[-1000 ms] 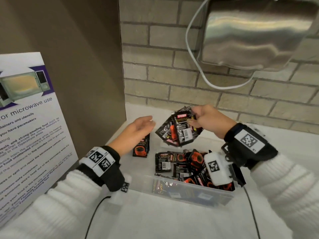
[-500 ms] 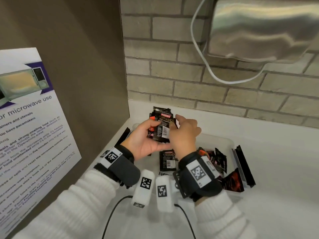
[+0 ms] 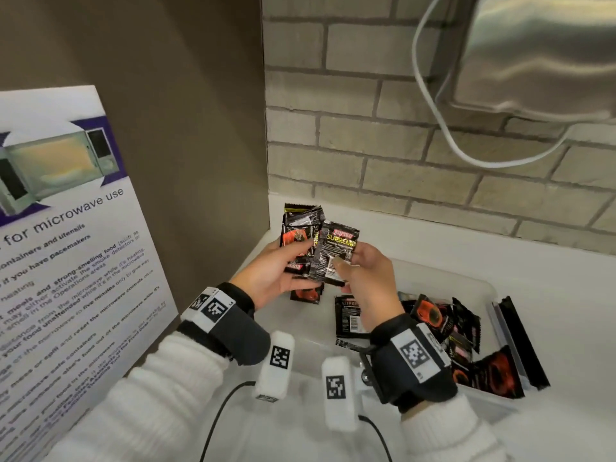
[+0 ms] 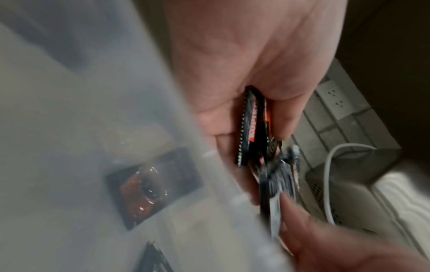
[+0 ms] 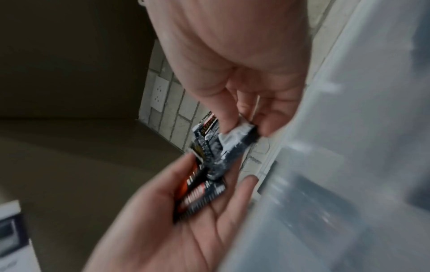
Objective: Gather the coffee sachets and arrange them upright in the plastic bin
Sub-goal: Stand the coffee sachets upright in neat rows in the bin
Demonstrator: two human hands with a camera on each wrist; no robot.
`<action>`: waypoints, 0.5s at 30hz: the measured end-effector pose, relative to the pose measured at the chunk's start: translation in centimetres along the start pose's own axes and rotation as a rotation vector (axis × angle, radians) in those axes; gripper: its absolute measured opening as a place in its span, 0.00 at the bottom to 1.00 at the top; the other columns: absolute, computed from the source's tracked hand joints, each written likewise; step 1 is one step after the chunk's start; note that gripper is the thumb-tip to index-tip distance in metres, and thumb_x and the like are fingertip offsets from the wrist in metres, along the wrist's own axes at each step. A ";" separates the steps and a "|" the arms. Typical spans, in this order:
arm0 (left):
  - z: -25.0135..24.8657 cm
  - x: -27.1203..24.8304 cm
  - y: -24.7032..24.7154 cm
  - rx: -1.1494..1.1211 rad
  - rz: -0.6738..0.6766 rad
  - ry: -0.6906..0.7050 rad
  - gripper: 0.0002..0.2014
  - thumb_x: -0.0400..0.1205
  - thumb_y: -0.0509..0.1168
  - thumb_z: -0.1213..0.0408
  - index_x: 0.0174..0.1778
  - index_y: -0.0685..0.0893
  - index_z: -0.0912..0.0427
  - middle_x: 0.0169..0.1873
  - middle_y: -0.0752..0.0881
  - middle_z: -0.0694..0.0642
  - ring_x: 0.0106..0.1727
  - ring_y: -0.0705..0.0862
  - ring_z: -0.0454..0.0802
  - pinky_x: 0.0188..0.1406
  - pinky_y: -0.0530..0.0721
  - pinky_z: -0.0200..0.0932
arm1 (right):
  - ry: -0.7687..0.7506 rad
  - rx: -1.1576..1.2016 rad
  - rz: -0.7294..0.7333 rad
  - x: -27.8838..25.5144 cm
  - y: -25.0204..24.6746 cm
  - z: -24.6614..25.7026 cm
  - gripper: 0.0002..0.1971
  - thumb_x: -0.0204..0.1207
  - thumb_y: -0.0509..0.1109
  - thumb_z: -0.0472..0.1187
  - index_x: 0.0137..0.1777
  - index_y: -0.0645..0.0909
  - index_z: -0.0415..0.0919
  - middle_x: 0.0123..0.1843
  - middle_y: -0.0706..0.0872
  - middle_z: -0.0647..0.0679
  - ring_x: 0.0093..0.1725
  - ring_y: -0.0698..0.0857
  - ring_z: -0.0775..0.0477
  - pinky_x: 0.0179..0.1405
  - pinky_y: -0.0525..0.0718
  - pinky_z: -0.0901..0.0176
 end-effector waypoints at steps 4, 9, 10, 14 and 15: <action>0.6 0.0 -1.2 -0.111 -0.090 -0.030 0.06 0.81 0.63 0.69 0.52 0.81 0.57 0.53 0.87 0.56 0.59 0.84 0.57 0.61 0.81 0.58 | 0.129 0.052 0.049 1.0 -0.3 -0.2 0.15 0.79 0.59 0.26 0.43 0.78 0.48 0.48 0.86 0.49 0.52 0.83 0.47 0.53 0.81 0.54; 0.9 0.3 -0.9 -0.180 -0.135 -0.006 0.05 0.81 0.63 0.69 0.48 0.81 0.54 0.30 0.91 0.44 0.52 0.84 0.54 0.67 0.76 0.58 | 0.324 0.443 0.165 1.8 -0.1 -0.1 0.14 0.84 0.56 0.51 0.47 0.76 0.42 0.31 0.71 0.50 0.30 0.71 0.52 0.42 0.78 0.55; 0.9 0.4 -1.0 -0.211 -0.139 -0.007 0.05 0.81 0.64 0.69 0.46 0.82 0.54 0.31 0.91 0.46 0.52 0.84 0.55 0.67 0.76 0.58 | 0.341 0.457 0.188 1.8 -0.1 -0.1 0.17 0.80 0.58 0.58 0.48 0.75 0.43 0.29 0.67 0.51 0.27 0.67 0.53 0.41 0.77 0.56; 1.0 1.0 -1.7 -0.378 -0.158 -0.024 0.04 0.80 0.66 0.71 0.44 0.82 0.58 0.44 0.88 0.57 0.55 0.84 0.59 0.60 0.80 0.55 | 0.300 0.583 0.161 1.8 0.5 0.1 0.11 0.82 0.60 0.49 0.52 0.77 0.42 0.32 0.72 0.49 0.32 0.72 0.52 0.47 0.78 0.55; 0.9 1.1 -1.7 -0.410 -0.165 -0.019 0.04 0.79 0.66 0.72 0.45 0.81 0.59 0.49 0.85 0.59 0.58 0.82 0.60 0.58 0.82 0.54 | 0.281 0.597 0.133 1.9 0.8 0.1 0.10 0.83 0.59 0.47 0.55 0.78 0.42 0.36 0.77 0.49 0.36 0.76 0.52 0.48 0.78 0.55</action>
Point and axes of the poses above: each hand's wrist, its own x-axis towards the middle knuckle, its own y-axis out of the palm, z = x × y, the point moved 1 cm from there along x, towards the middle knuckle
